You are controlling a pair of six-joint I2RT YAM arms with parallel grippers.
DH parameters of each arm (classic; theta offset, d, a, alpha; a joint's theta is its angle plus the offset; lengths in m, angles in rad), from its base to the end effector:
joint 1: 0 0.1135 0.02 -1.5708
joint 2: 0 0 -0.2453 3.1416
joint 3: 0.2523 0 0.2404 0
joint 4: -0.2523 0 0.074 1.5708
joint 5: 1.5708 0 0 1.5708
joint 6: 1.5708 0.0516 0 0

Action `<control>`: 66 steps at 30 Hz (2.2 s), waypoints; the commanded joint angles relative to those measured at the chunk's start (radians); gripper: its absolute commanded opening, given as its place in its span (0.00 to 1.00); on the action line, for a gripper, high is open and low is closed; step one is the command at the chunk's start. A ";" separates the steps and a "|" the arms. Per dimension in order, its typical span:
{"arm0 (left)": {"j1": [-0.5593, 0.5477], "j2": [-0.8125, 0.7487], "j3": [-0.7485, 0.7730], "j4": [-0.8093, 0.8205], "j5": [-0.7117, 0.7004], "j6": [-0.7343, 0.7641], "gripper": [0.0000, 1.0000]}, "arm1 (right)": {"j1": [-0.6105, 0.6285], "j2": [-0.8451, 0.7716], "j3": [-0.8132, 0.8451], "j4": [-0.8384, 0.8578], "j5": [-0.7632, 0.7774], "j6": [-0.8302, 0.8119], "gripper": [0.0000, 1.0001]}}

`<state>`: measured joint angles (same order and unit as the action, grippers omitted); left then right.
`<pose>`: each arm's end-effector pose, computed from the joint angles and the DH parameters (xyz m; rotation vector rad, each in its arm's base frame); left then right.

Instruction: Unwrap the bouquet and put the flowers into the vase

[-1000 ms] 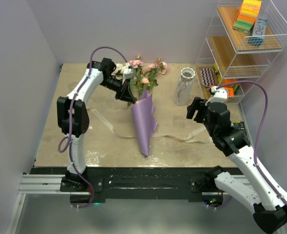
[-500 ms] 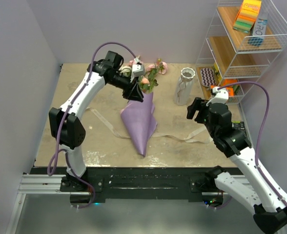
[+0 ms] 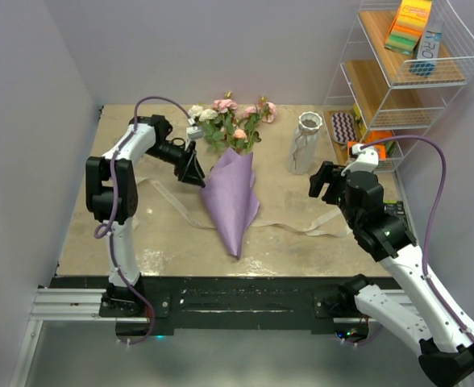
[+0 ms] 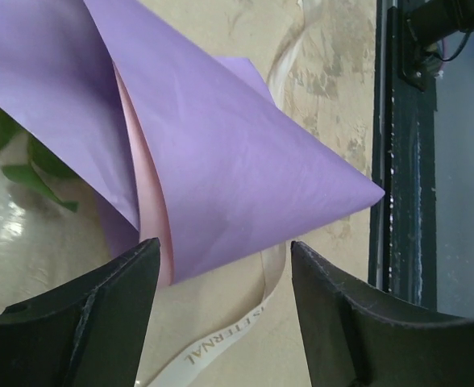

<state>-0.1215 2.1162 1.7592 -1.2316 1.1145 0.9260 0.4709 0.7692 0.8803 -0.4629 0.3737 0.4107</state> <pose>0.3762 -0.0926 0.2014 1.1750 2.0608 -1.3685 0.1717 0.0662 0.3275 0.1923 1.8948 0.2396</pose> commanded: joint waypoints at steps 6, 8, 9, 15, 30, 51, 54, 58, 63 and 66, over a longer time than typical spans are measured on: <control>0.000 -0.001 -0.069 -0.071 0.081 0.139 0.69 | 0.002 -0.002 0.013 0.020 -0.018 0.000 0.79; 0.002 0.005 -0.063 -0.052 0.070 0.122 0.69 | 0.002 -0.002 0.011 0.020 -0.019 0.000 0.79; 0.003 0.008 -0.060 -0.028 0.065 0.103 0.69 | 0.000 -0.002 0.011 0.020 -0.021 0.000 0.79; 0.014 0.004 -0.066 0.049 0.035 0.048 0.68 | 0.002 -0.002 0.013 0.018 -0.019 -0.001 0.79; 0.028 0.021 -0.107 0.061 0.015 0.066 0.66 | 0.000 0.001 0.013 0.029 -0.025 0.005 0.78; -0.007 0.091 0.025 -0.085 0.028 0.154 0.26 | 0.003 0.024 0.057 0.009 -0.024 0.008 0.75; -0.015 0.071 0.045 -0.085 0.034 0.137 0.20 | 0.002 0.027 0.062 0.006 -0.027 0.008 0.75; -0.030 0.039 0.069 -0.085 0.034 0.109 0.00 | 0.002 0.027 0.065 0.004 -0.025 0.005 0.75; -0.058 -0.007 0.091 -0.085 0.042 0.060 0.00 | 0.003 0.018 0.065 0.003 -0.021 0.004 0.75; -0.081 -0.047 0.137 -0.083 0.057 -0.005 0.00 | 0.003 0.007 0.056 0.001 -0.021 0.002 0.76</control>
<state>-0.1745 2.1796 1.8168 -1.3041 1.1217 1.0046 0.4709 0.8040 0.9039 -0.4633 0.3485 0.4175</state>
